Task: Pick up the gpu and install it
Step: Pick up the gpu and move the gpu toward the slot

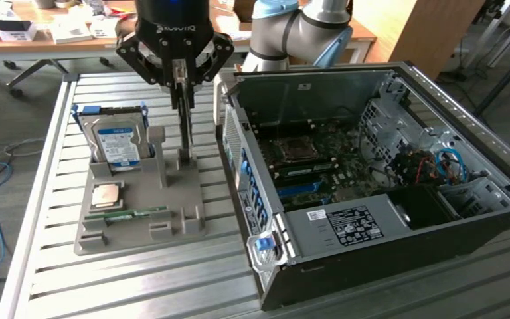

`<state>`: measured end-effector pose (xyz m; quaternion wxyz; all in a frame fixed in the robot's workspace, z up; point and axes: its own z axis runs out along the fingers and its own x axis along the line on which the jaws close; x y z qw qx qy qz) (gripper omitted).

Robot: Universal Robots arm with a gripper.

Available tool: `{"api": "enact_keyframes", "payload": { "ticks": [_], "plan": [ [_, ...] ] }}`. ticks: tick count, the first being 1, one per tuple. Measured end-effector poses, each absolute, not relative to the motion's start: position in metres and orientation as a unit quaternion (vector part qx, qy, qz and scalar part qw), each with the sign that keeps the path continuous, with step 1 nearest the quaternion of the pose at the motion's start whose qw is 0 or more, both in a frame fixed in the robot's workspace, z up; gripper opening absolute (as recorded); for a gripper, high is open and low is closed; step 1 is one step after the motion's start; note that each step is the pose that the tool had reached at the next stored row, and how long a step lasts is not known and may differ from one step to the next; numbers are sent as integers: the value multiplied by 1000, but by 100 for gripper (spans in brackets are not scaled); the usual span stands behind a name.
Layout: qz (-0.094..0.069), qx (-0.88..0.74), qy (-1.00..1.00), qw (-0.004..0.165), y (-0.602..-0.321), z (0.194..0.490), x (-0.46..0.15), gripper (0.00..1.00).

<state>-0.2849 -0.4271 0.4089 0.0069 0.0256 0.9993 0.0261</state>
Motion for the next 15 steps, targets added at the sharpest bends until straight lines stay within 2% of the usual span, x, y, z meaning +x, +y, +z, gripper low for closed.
{"api": "enact_keyframes", "payload": {
  "ticks": [15],
  "plan": [
    [26, 26, 999, 7, -427, 424, -284, 26]
  ]
}}
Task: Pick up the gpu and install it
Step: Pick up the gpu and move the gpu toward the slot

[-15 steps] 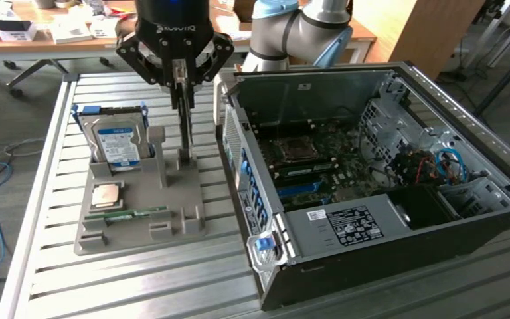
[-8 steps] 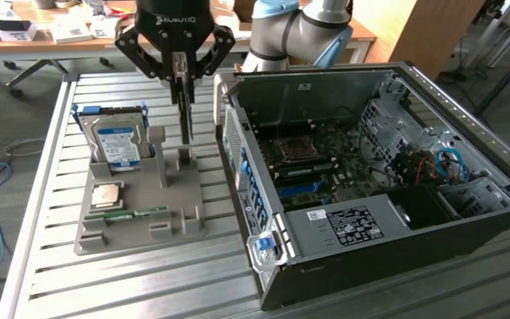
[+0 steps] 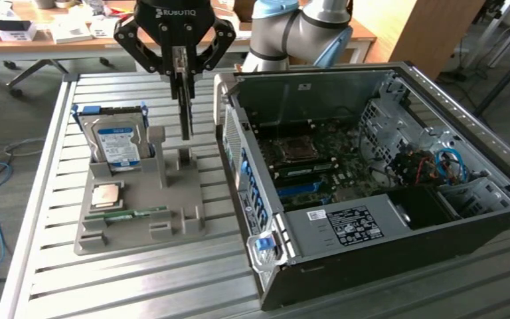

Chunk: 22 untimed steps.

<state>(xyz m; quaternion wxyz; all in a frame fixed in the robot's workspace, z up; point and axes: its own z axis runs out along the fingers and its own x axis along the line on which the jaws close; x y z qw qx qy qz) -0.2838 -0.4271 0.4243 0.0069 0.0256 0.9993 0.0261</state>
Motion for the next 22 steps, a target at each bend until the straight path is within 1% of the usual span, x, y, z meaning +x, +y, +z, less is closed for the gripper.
{"api": "enact_keyframes", "payload": {
  "ticks": [22],
  "plan": [
    [26, 26, 999, 7, -427, 431, -284, 26]
  ]
}}
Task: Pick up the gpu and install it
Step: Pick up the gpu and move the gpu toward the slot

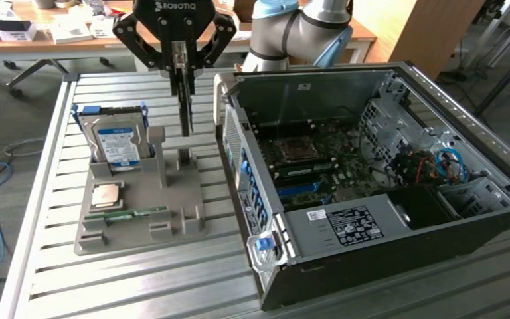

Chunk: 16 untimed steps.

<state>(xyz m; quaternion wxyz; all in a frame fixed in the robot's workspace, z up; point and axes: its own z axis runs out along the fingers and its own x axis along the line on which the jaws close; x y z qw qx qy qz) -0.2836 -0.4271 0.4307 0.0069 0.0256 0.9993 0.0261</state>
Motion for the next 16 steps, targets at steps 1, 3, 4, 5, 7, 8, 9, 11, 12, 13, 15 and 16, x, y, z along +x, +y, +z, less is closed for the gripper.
{"api": "enact_keyframes", "payload": {
  "ticks": [1, 3, 4, 5, 7, 8, 9, 11, 12, 13, 15, 16],
  "plan": [
    [26, 26, 999, 7, -427, 431, -284, 26],
    [26, 26, 999, 7, -427, 431, -282, 26],
    [26, 26, 999, 7, -427, 431, -282, 26],
    [26, 26, 999, 7, -427, 431, -281, 26],
    [26, 26, 999, 7, -427, 431, -279, 26],
    [26, 26, 999, 7, -427, 431, -278, 26],
    [26, 26, 999, 7, -427, 431, -277, 26],
    [26, 26, 999, 7, -427, 431, -275, 26],
    [26, 26, 999, 7, -427, 431, -273, 26],
    [26, 26, 999, 7, -427, 431, -272, 26],
    [26, 26, 999, 7, -427, 431, -269, 26],
    [26, 26, 999, 7, -427, 431, -267, 26]
  ]
}}
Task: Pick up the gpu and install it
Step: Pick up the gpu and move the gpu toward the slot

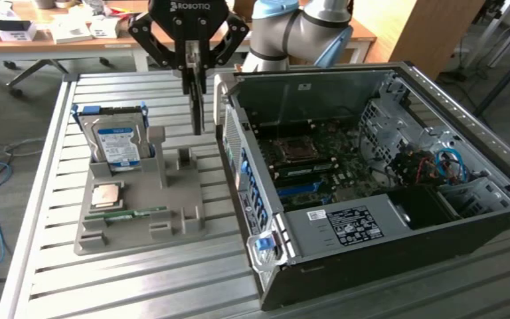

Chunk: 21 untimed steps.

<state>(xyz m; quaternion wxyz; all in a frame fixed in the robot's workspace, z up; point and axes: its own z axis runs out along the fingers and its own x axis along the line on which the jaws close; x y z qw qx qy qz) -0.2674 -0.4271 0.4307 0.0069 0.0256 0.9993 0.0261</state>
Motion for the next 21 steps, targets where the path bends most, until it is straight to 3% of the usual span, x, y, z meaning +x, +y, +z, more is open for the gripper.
{"api": "enact_keyframes", "payload": {
  "ticks": [21],
  "plan": [
    [26, 26, 999, 7, -427, 431, -233, 26]
  ]
}}
